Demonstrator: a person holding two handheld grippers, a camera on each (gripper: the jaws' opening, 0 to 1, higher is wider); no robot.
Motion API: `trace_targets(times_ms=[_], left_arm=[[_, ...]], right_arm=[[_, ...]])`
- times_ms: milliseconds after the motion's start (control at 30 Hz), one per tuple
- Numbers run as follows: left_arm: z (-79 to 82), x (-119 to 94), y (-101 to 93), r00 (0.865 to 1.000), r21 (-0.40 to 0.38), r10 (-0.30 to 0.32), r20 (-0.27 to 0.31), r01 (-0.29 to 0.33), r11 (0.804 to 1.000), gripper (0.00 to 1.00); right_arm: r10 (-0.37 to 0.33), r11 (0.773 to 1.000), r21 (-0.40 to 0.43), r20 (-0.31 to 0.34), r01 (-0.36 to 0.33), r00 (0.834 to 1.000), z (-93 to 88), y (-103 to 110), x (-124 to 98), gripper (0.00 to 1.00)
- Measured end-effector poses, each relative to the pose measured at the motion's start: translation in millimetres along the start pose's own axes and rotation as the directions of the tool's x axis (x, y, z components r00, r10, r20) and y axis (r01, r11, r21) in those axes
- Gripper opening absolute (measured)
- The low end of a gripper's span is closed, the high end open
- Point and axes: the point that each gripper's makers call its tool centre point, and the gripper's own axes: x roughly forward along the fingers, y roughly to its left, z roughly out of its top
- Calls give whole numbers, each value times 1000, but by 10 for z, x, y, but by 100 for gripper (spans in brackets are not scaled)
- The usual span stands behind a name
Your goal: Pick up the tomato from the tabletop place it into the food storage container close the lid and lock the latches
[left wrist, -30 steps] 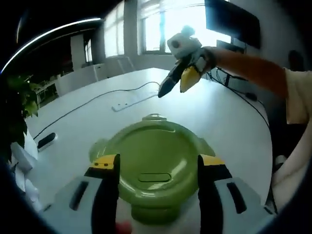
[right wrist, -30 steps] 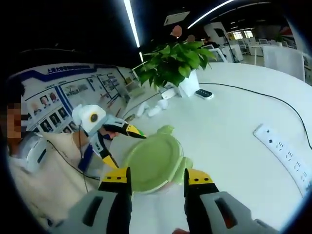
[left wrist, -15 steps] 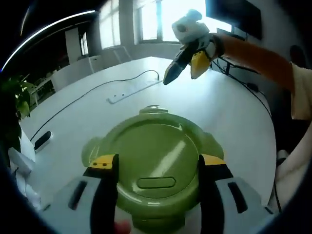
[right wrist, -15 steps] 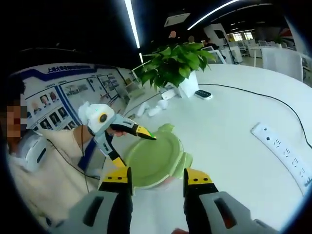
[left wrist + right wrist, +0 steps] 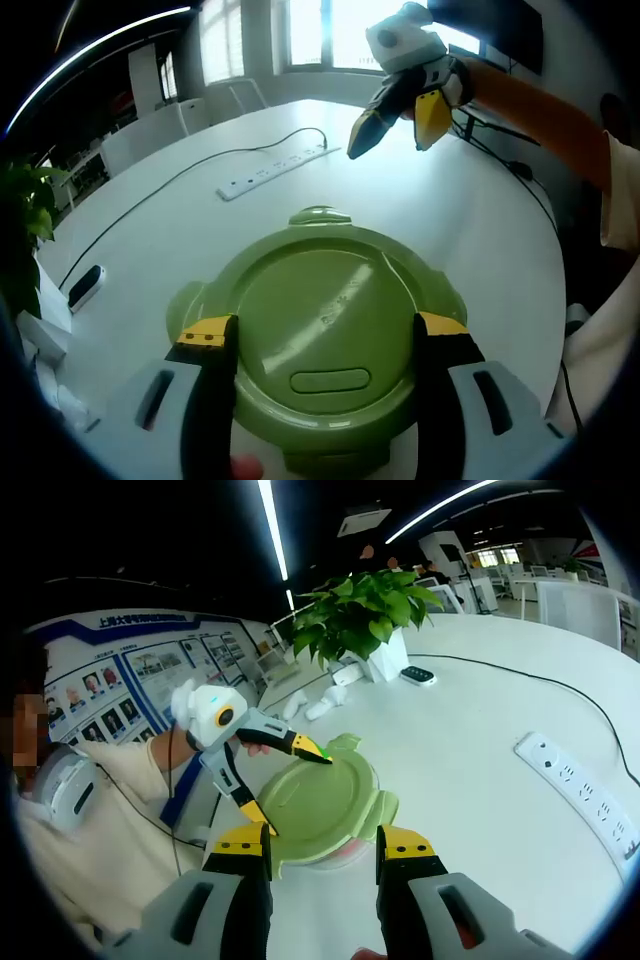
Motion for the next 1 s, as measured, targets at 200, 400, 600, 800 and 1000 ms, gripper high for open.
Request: trace_targets(times_ms=[200, 400, 600, 800, 1000], left_arm=[[1, 2, 55, 999, 5, -2, -33, 3, 1000, 69], [-6, 13, 16, 994, 21, -10, -105, 12, 1000, 69], [-2, 38, 35, 985, 32, -13, -169, 19, 999, 68], [-10, 46, 4, 978, 40, -14, -209, 23, 999, 68], [-9, 54, 23, 966, 50, -20, -259, 35, 998, 68]], right_arm=[[-2, 1000, -3, -8, 2, 1000, -32, 7, 7, 36], [-96, 995, 29, -30, 97, 995, -70, -112, 145, 26], [-103, 994, 8, -126, 105, 987, -209, -90, 308, 27], [-98, 995, 1, -133, 99, 986, -198, -111, 309, 27], [-109, 994, -3, -134, 110, 985, -175, -143, 322, 27]])
